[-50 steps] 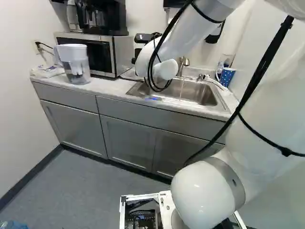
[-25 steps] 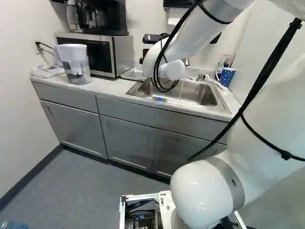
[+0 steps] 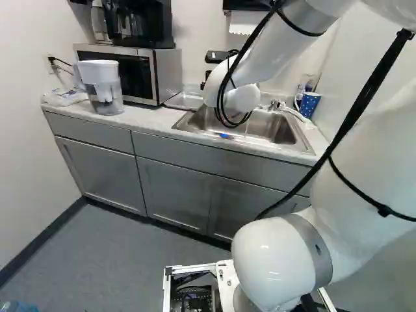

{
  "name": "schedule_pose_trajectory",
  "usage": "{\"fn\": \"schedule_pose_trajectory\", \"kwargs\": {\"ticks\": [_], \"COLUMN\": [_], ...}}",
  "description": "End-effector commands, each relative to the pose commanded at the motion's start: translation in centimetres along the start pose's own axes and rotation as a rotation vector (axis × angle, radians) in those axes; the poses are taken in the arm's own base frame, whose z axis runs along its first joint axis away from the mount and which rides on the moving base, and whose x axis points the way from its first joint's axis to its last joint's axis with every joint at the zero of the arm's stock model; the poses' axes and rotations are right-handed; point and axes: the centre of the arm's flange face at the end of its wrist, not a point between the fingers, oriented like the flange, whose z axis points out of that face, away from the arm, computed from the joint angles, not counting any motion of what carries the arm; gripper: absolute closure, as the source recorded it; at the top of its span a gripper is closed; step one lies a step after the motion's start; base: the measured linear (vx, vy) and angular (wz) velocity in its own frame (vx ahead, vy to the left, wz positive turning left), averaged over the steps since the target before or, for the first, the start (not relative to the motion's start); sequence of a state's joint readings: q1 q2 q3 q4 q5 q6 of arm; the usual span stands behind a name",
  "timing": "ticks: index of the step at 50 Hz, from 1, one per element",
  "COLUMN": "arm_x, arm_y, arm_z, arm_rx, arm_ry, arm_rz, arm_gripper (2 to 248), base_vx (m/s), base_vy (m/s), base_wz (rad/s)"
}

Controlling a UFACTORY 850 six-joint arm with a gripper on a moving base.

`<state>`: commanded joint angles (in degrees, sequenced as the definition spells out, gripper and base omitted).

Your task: Rinse the cup and place it in the tray

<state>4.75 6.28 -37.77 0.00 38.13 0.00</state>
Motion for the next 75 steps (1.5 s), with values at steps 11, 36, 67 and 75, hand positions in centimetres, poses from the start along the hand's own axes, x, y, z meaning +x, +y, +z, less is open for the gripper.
{"fn": "schedule_pose_trajectory", "kwargs": {"ticks": [11,36,67,75], "arm_x": [-1.1,-3.5,-6.3,-7.0], "arm_y": [1.6,5.1,8.5,9.3], "arm_z": [0.0,0.1,-0.6,-0.4], "arm_rx": [-0.034,-0.113,-0.189,-0.206], "arm_ry": [-0.017,-0.052,-0.047,-0.054], "arm_rz": [0.005,0.018,0.03,0.034], "arm_gripper": [125,125,125,125], "base_vx": [0.0,0.0,0.0,0.0], "base_vy": [0.0,0.0,0.0,0.0], "base_wz": [0.0,0.0,0.0,0.0]}}
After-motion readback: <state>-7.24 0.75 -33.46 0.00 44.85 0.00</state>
